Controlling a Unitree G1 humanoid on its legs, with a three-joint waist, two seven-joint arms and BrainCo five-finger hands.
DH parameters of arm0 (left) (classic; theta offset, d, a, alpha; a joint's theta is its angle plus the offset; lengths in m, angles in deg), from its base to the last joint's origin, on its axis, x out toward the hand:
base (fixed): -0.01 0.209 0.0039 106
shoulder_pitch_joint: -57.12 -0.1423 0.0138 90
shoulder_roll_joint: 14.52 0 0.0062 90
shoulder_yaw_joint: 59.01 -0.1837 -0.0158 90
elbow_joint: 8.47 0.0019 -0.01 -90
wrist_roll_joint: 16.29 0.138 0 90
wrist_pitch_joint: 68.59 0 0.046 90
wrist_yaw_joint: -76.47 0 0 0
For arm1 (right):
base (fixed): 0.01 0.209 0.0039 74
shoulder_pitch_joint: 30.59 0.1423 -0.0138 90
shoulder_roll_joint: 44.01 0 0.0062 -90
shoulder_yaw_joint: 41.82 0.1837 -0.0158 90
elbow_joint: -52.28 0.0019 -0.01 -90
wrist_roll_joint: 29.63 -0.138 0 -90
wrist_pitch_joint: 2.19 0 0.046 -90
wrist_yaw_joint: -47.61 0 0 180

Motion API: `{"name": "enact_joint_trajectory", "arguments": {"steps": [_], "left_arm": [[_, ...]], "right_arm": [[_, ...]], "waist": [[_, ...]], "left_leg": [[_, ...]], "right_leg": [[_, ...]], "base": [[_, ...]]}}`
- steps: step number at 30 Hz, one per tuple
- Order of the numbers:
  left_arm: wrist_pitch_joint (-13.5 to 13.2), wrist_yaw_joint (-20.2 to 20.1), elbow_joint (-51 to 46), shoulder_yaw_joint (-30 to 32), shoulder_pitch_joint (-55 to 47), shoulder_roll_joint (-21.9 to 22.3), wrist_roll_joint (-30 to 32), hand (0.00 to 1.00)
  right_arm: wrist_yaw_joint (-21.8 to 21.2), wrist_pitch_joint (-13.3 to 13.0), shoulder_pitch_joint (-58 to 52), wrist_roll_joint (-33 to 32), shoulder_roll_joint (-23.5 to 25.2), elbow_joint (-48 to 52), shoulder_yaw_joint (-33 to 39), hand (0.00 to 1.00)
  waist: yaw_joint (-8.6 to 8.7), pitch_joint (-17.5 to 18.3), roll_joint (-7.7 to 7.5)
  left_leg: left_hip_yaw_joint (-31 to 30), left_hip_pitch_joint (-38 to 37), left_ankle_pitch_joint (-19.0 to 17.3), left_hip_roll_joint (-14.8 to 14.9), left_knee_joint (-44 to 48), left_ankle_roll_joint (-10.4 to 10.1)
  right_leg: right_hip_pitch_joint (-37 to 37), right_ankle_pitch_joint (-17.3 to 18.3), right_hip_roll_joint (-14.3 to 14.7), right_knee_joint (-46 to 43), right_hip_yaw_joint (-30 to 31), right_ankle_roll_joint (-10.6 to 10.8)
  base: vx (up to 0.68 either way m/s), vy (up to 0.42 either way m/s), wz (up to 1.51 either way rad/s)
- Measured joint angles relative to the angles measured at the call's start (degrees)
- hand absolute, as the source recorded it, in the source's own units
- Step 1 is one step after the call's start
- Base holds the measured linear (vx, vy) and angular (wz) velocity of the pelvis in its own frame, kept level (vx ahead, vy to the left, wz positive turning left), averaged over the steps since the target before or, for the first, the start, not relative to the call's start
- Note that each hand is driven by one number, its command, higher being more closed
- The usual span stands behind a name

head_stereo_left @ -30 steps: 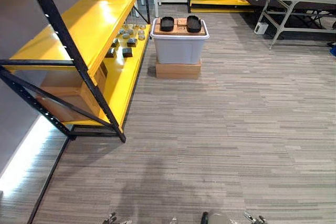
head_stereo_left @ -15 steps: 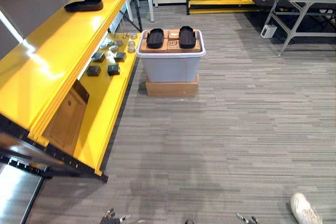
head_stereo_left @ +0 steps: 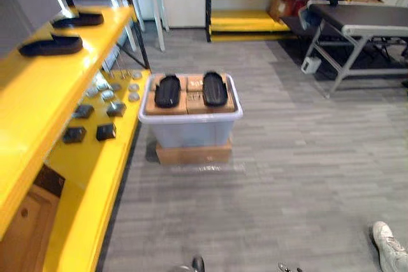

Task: Walk over and take plastic housings, then place them on the shelf

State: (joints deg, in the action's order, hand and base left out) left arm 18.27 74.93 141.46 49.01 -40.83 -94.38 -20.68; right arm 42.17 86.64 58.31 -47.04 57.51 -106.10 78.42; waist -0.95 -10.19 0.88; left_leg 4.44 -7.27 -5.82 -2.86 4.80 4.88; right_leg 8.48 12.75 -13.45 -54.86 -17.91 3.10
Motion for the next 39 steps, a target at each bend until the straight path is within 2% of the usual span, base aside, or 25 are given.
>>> {"name": "enact_joint_trajectory", "arguments": {"steps": [1,2,3,4,5,6,7,9,10,11,12,13,14,16,17,18,19,20,22,24,28,30,34,36,39], "left_arm": [[0.0,0.0,-0.2,-0.7,0.9,-0.1,0.0,0.00],[-0.3,0.1,-0.3,-1.6,3.4,-0.4,-0.1,0.00],[-0.5,0.2,-0.4,-1.6,4.2,-0.3,-0.2,0.00],[-0.6,0.5,-0.3,-1.5,5.5,0.2,-0.5,0.00],[-0.7,0.7,-0.3,-1.5,5.9,0.6,-0.8,0.00],[-0.8,1.2,-0.5,-1.0,6.0,1.8,-1.2,0.00],[-1.0,1.2,-0.6,0.6,5.7,3.1,-1.1,0.00],[-1.0,1.4,-0.6,3.9,5.2,4.5,-1.2,0.00],[-0.9,1.4,-1.5,6.0,4.4,5.6,-1.2,0.00],[-1.0,1.3,-2.1,7.1,3.5,6.2,-1.3,0.00],[-1.0,1.2,-2.1,7.3,3.0,6.2,-1.3,0.00],[-1.0,1.4,-2.3,7.4,2.3,5.6,-2.4,0.00],[-0.9,1.3,-2.2,7.1,2.2,5.0,-2.5,0.00],[-0.9,1.3,-2.0,6.9,1.5,4.9,-3.4,0.00],[-1.0,1.3,-1.9,5.8,0.5,4.6,-3.8,0.00],[-1.0,1.3,-2.0,5.0,0.0,4.4,-3.8,0.00],[-1.1,1.3,-2.0,2.9,-0.9,5.0,-3.8,0.00],[-1.1,1.4,-1.8,1.6,-0.4,3.4,-3.9,0.00],[-1.2,1.4,-2.3,-1.2,0.0,0.8,-3.8,0.00],[-1.3,1.5,-2.7,-2.4,0.0,0.0,-3.8,0.00],[-1.3,2.2,-2.9,-3.7,-0.3,-0.3,-4.2,0.00],[-1.4,2.3,-3.6,-3.7,-0.3,-0.3,-5.0,0.00],[-1.9,2.3,-6.8,-4.5,0.0,-0.2,-5.6,0.00],[-2.6,2.3,-8.3,-6.3,0.7,-0.7,-5.6,0.00],[-3.0,2.6,-8.3,-8.6,3.4,-1.4,-5.7,0.00]], "right_arm": [[0.0,0.0,-0.1,0.0,0.0,0.0,0.0,0.00],[0.0,0.0,-0.9,-0.1,-0.1,0.3,0.0,0.00],[0.0,0.0,-1.2,-0.1,-0.1,0.4,0.1,0.00],[0.1,-0.1,-2.0,-0.1,-0.2,0.4,0.2,0.00],[0.2,0.0,-2.5,-0.2,-0.2,0.4,0.6,0.00],[0.2,0.0,-3.6,-0.2,-0.2,0.3,2.4,0.00],[0.1,0.0,-3.4,-0.3,0.1,0.5,3.9,0.00],[-0.1,0.0,-3.5,-0.3,1.2,2.3,4.6,0.00],[-0.1,0.0,-4.5,-0.3,1.4,3.2,4.4,0.00],[0.1,0.0,-5.7,-0.4,1.8,4.9,3.2,0.00],[0.2,0.0,-5.6,-0.8,1.9,5.1,2.7,0.00],[0.5,-0.1,-5.2,-2.5,1.8,6.2,2.1,0.00],[1.0,-0.3,-4.8,-2.6,1.7,6.6,1.3,0.00],[1.7,-0.5,-3.0,-2.5,1.1,7.2,1.0,0.00],[2.1,-0.7,-3.0,-2.5,1.1,10.0,0.3,0.00],[2.2,-0.6,-3.2,-2.5,0.8,11.4,-0.4,0.00],[2.9,-0.8,-4.7,-2.2,-0.2,16.5,-3.0,0.00],[3.9,-0.9,-4.4,-1.3,1.0,20.4,-5.4,0.00],[4.7,-1.0,-4.9,1.4,1.4,29.7,-8.3,0.00],[5.7,-1.5,-4.9,2.9,1.7,39.6,-8.5,0.00],[6.7,-3.3,-5.5,7.7,2.0,57.4,-9.1,0.00],[6.9,-3.6,-5.7,8.9,2.0,61.4,-8.8,0.00],[9.1,-4.0,-1.8,9.0,1.5,63.5,-7.4,0.00],[10.5,-4.0,2.6,9.0,-0.9,62.5,-7.1,0.00],[13.8,-4.0,16.4,9.1,-8.0,54.6,-7.4,0.00]], "waist": [[0.30,-0.1,0.11],[1.36,-0.2,0.12],[1.74,-0.3,-0.06],[2.59,-0.5,-0.65],[3.11,-0.5,-0.62],[3.42,-0.2,0.08],[2.55,-0.3,1.39],[2.51,-0.8,2.13],[3.07,-1.4,2.81],[2.37,-2.0,2.84],[2.03,-2.2,2.98],[0.80,-2.7,2.14],[-0.17,-2.8,1.70],[-0.42,-3.3,1.29],[-0.02,-3.4,1.21],[0.31,-3.3,1.48],[0.17,-2.1,3.86],[0.28,-2.5,1.85],[0.27,-3.0,0.15],[0.19,-3.1,-0.64],[0.00,-3.5,-1.28],[0.09,-3.7,-1.58],[0.00,-4.7,-2.16],[-0.06,-6.3,-1.74],[-0.19,-10.9,-0.36]], "left_leg": [[-1.0,-1.5,-0.7,0.4,-0.9,0.0],[-3.6,-4.2,-2.9,1.5,-1.8,-0.5],[-4.7,-5.3,-3.8,1.8,-2.2,-0.8],[-6.9,-7.5,-5.6,2.1,-3.0,-1.4],[-8.1,-8.5,-6.6,2.4,-3.1,-1.7],[-9.5,-9.9,-8.0,3.9,-1.9,-2.8],[-9.1,-9.1,-8.2,5.5,2.0,-3.3],[-8.5,-3.0,-7.0,6.7,18.7,-5.4],[-7.2,2.5,-1.5,8.4,34.1,-9.4],[-6.0,8.1,3.0,11.2,48.8,-11.1],[-5.1,10.4,2.9,12.7,54.8,-11.0],[-1.7,15.7,1.4,15.4,63.0,-9.2],[0.1,18.3,-0.3,16.3,63.0,-8.5],[3.6,21.0,-2.7,18.0,55.5,-9.4],[7.0,20.5,-2.5,17.8,37.1,-9.9],[7.7,19.7,-1.6,17.5,28.9,-9.2],[6.0,20.3,10.5,16.2,12.9,-8.8],[6.0,20.3,9.8,14.1,12.1,-8.3],[5.9,19.9,10.3,11.8,8.2,-7.8],[5.7,19.7,10.3,10.6,6.9,-7.7],[6.5,18.9,10.3,10.2,4.2,-7.6],[6.7,18.8,10.5,10.2,3.1,-7.4],[6.9,20.7,10.9,9.9,2.0,-7.0],[5.9,23.3,11.2,9.7,2.9,-6.7],[3.4,27.2,11.9,9.2,4.2,-5.7]], "right_leg": [[2.2,0.5,1.1,4.7,0.1,0.4],[6.0,-0.9,3.6,21.1,0.3,0.8],[6.5,-3.2,4.3,29.2,0.4,1.2],[8.0,-10.3,4.6,41.5,1.2,2.0],[8.5,-14.0,4.9,42.9,2.2,2.3],[7.8,-19.2,7.4,41.5,5.4,-1.9],[7.3,-16.9,8.7,40.0,6.0,-3.4],[4.4,-14.1,9.7,39.2,3.9,-4.2],[-0.6,-11.8,10.6,40.5,2.4,-4.6],[-5.9,-10.0,11.9,42.2,1.8,-5.3],[-8.4,-9.7,12.5,43.2,1.8,-5.5],[-14.0,-9.6,12.9,46.7,3.1,-5.6],[-16.2,-9.6,12.1,48.4,3.7,-5.6],[-19.4,-9.3,10.6,50.3,4.6,-4.9],[-21.2,-7.6,8.7,50.3,4.5,-2.1],[-21.4,-6.7,8.6,50.2,4.4,-0.7],[-21.1,-4.5,9.5,49.6,4.6,1.6],[-20.4,-3.3,7.3,48.7,4.9,2.3],[-17.8,-3.4,5.4,46.1,6.4,2.2],[-17.3,-3.8,4.3,45.2,7.4,2.1],[-16.4,-6.0,4.2,45.5,9.9,4.4],[-15.7,-6.5,4.3,45.6,10.0,4.7],[-13.3,-7.1,4.2,45.6,10.8,4.4],[-11.5,-7.1,4.3,45.1,10.4,4.4],[-9.0,-7.1,4.5,43.3,9.1,4.4]], "base": [[0.67,-0.033,0.92],[0.52,-0.074,0.87],[0.82,-0.175,1.14],[0.59,-0.199,0.91],[0.96,-0.388,1.03],[0.84,-0.357,0.46],[1.02,-0.429,0.21],[0.72,-0.289,0.18],[0.72,-0.283,0.51],[0.80,-0.290,0.40],[0.73,-0.207,-0.05],[0.67,-0.105,-0.30],[0.53,-0.037,-0.37],[0.51,0.061,-0.36],[0.49,0.126,-0.27],[0.44,0.173,-0.18],[0.42,0.232,0.02],[0.39,0.230,0.03],[0.32,0.189,0.22],[0.28,0.150,0.26],[0.14,0.041,-0.05],[0.06,-0.015,-0.08],[0.04,-0.008,-0.02],[-0.01,0.000,0.26],[-0.05,0.014,0.38]]}}
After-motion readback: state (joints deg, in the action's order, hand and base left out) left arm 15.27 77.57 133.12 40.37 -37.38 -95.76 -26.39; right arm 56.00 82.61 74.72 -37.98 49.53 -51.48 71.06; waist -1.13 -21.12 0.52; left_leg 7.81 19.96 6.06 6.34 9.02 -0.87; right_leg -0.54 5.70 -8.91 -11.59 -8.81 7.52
